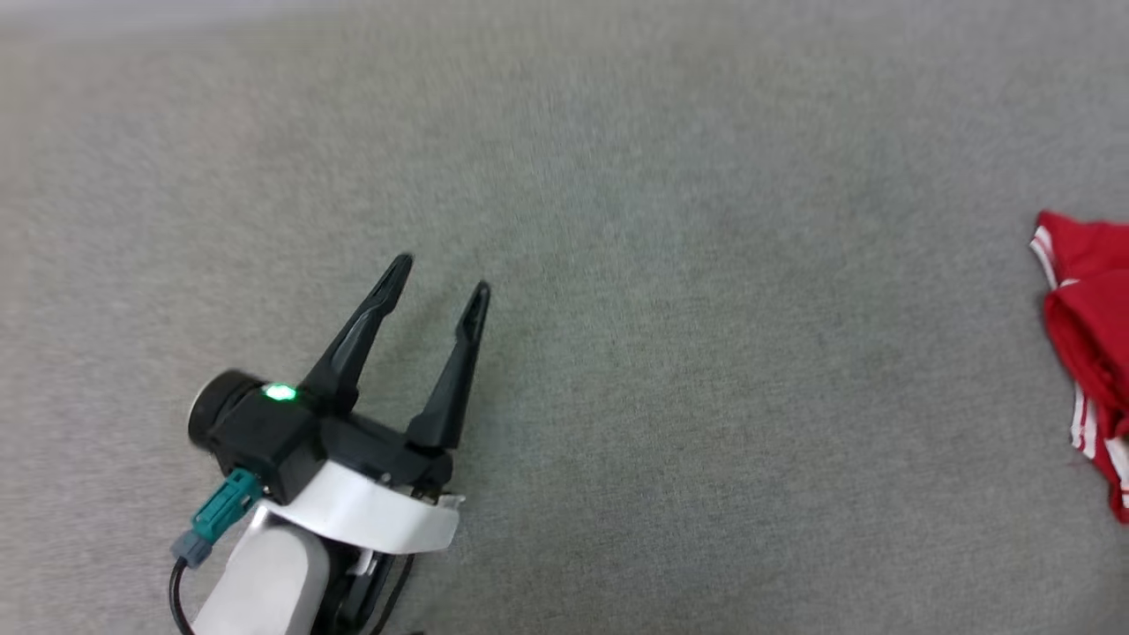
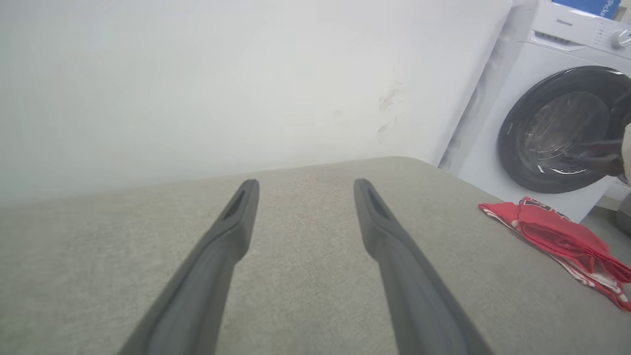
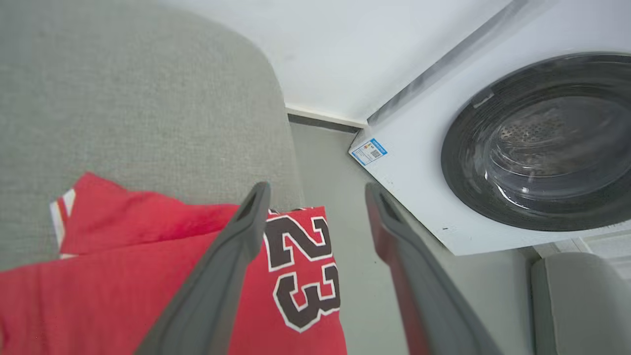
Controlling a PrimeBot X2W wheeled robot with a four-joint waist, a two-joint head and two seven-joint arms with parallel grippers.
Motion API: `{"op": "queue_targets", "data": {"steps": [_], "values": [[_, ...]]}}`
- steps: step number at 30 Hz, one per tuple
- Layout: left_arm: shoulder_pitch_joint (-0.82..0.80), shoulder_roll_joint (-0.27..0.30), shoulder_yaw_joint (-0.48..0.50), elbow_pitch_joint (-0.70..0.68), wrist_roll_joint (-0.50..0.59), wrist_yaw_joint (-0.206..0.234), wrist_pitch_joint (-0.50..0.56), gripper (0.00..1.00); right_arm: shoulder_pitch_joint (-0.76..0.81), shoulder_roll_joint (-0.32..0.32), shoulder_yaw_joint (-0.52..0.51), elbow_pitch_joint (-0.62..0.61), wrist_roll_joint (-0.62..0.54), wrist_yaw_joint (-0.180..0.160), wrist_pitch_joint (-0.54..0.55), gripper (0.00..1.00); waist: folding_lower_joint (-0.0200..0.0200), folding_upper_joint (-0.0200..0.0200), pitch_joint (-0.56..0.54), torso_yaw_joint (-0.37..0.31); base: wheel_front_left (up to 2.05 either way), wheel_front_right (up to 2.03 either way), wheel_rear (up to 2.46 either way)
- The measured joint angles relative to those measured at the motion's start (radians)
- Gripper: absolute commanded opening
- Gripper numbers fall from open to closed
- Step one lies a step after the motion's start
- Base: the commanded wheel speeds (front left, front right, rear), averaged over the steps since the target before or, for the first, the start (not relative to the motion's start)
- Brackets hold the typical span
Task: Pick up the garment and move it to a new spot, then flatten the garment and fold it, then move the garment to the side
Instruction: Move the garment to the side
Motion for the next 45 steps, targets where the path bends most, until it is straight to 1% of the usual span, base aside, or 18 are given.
{"op": "queue_targets", "data": {"steps": [4,7,11,14,16,19,26,30,35,45], "values": [[0.049,-0.014,0.04,0.032,-0.014,0.011,-0.008,1.0,0.038,0.051,0.007,-0.133,0.077,0.0,0.017,1.0,-0.0001,0.0,-0.076,0.013,0.0,0.0,0.0],[0.089,-0.029,0.077,0.044,-0.023,0.019,-0.008,1.0,0.083,0.097,0.009,-0.258,0.132,0.0,0.021,1.0,-0.0002,0.0,-0.131,0.028,0.0,0.0,0.0],[0.141,-0.045,0.116,0.058,-0.024,0.024,-0.01,1.0,0.161,0.188,0.001,-0.422,0.227,0.0,0.024,1.0,-0.0002,0.0,-0.194,0.055,0.0,0.0,0.0],[0.165,-0.051,0.131,0.075,-0.011,0.027,-0.011,1.0,0.234,0.238,0.006,-0.515,0.285,0.0,0.022,1.0,-0.0003,0.0,-0.227,0.08,0.0,0.0,0.0],[0.181,-0.067,0.143,0.085,-0.009,0.027,-0.011,1.0,0.283,0.264,0.021,-0.562,0.298,0.0,0.004,1.0,-0.0003,0.0001,-0.245,0.097,0.0,0.0,0.0],[0.202,-0.083,0.163,0.103,-0.002,0.025,-0.011,1.0,0.362,0.325,0.047,-0.616,0.311,0.0,-0.03,1.0,-0.0002,0.0,-0.269,0.121,0.0,0.0,0.0],[0.233,-0.132,0.213,0.142,0.016,0.013,-0.011,1.0,0.499,0.423,0.078,-0.665,0.32,0.0,-0.124,1.0,-0.0002,0.0001,-0.313,0.16,0.0,0.0,0.0],[0.245,-0.145,0.234,0.164,0.035,-0.003,-0.011,1.0,0.546,0.458,0.096,-0.629,0.309,0.0,-0.186,1.0,-0.0001,0.0,-0.327,0.17,0.0,0.0,0.0],[0.26,-0.168,0.261,0.192,0.064,-0.025,-0.011,1.0,0.56,0.507,0.092,-0.565,0.294,-0.001,-0.241,1.0,-0.0001,0.0,-0.339,0.176,0.0,0.0,0.0],[0.26,-0.197,0.302,0.169,0.106,-0.042,-0.011,1.0,0.544,0.512,0.094,-0.537,0.288,-0.001,-0.251,1.0,0.0,0.0001,-0.347,0.174,0.0,0.0,0.0]]}}
